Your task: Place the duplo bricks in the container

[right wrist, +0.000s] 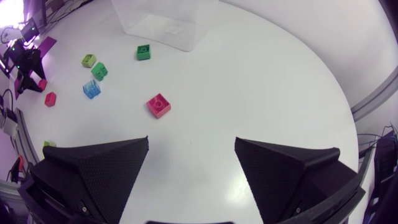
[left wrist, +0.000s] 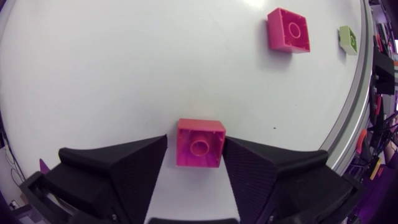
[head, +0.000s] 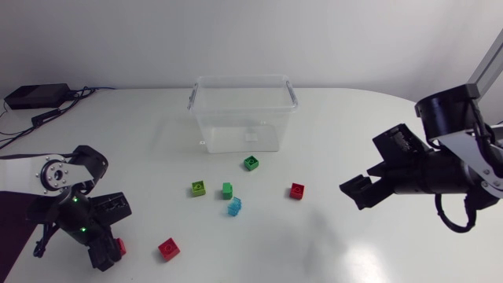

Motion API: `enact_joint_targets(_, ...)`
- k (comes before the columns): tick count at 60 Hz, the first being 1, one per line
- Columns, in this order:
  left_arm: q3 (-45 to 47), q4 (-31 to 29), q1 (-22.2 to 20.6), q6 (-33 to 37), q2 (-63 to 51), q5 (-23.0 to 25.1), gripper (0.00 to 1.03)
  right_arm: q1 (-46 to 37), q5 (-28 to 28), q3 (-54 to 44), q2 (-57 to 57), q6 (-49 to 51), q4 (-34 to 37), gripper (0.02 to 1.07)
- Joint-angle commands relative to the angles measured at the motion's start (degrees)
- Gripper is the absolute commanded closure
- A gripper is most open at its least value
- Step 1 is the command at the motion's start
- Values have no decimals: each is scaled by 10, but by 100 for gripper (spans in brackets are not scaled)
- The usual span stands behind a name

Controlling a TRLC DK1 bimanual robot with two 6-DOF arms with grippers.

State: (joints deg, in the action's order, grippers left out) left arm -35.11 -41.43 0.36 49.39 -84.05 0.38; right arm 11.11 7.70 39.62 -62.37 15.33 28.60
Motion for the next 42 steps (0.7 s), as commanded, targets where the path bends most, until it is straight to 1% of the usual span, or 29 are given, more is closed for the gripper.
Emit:
enact_joint_targets(1, 19, -1, 6, 35, -11, 19, 68, 10, -1, 18, -30, 37, 11, 7)
enact_joint_targets(3, 22, -1, 6, 44, -7, 24, 73, 11, -1, 20, -40, 50, 8, 7)
enact_joint_targets(6, 28, -1, 6, 51, 0, 31, 76, 12, 2, 27, -57, 64, 0, 7)
enact_joint_targets(8, 33, -1, 5, 57, 9, 33, 76, 12, 17, 35, -69, 73, -1, 7)
enact_joint_targets(11, 35, -1, 5, 60, 19, 34, 79, 7, 60, 45, -86, 89, -1, 7)
enact_joint_targets(18, 27, -8, 6, 62, 45, 45, 79, 8, 63, 73, -124, 109, 1, 7)
enact_joint_targets(21, 19, -18, 7, 63, 57, 51, 80, 13, 73, 88, -143, 124, 17, 7)
enact_joint_targets(25, 6, -26, 9, 63, 73, 61, 80, 17, 79, 107, -183, 167, 47, 7)
enact_joint_targets(31, -25, -42, 9, 60, 97, 81, 80, 24, 95, 118, -234, 197, 46, 7)
enact_joint_targets(38, -74, -73, 8, 54, 108, 108, 80, 30, 95, 131, -278, 218, 36, 7)
enact_joint_targets(42, -99, -75, 6, 43, 112, 119, 80, 37, 95, 141, -299, 227, 32, 7)
